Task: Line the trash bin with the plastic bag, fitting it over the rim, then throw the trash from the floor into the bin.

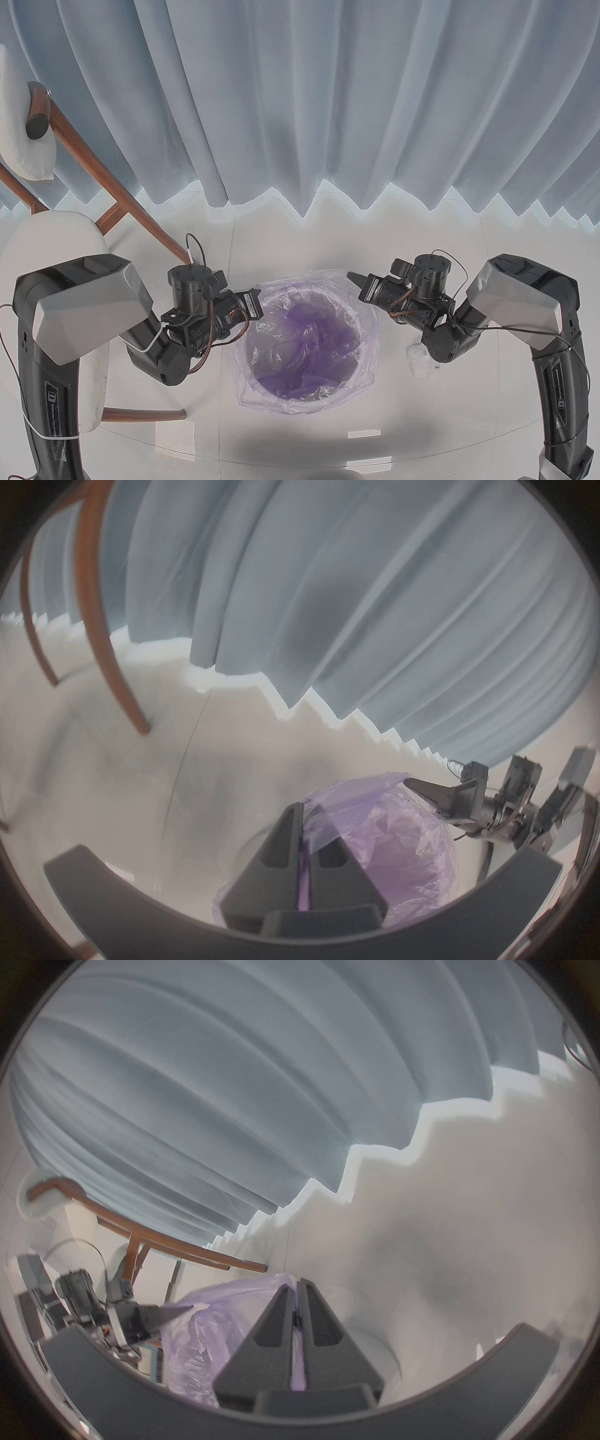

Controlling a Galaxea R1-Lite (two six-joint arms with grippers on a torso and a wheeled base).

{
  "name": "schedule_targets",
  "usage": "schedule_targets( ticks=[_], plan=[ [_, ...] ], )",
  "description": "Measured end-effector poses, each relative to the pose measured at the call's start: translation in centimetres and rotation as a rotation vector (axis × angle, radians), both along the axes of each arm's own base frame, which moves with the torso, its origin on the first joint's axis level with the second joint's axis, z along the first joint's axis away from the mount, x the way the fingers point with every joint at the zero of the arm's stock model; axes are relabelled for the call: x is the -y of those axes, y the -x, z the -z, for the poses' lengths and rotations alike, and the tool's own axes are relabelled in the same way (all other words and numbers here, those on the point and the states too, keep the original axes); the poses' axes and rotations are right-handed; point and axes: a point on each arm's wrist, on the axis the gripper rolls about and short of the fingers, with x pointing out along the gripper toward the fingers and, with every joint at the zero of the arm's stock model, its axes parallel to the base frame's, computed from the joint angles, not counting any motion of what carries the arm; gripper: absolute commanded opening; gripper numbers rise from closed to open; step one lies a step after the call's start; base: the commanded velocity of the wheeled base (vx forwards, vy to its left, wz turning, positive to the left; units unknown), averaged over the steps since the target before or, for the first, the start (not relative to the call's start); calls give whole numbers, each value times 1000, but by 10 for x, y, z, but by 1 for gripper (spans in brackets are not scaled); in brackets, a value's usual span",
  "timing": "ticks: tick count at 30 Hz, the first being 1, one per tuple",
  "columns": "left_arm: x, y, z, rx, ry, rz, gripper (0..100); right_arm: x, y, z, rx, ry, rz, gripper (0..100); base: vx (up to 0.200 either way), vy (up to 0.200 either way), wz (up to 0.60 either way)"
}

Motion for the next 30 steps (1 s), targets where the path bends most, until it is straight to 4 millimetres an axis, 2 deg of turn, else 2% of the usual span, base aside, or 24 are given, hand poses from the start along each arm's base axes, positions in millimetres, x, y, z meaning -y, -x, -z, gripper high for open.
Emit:
schedule_targets(
  ticks=[11,16,26,27,30],
  plan=[
    [-13,-7,36,-202,186,-112,0,7,1,12,-161,-137,42,0,0,0,0],
    [-15,-9,43,-254,262,-148,0,9,0,26,-193,-131,50,0,0,0,0],
    [-17,-10,44,-260,291,-160,0,14,-2,43,-221,-120,65,0,0,0,0],
    [-17,-10,44,-261,291,-159,100,14,-2,44,-223,-120,66,100,0,0,0],
    [-19,-11,43,-255,292,-174,100,18,-3,45,-224,-119,81,100,0,0,0]
  ],
)
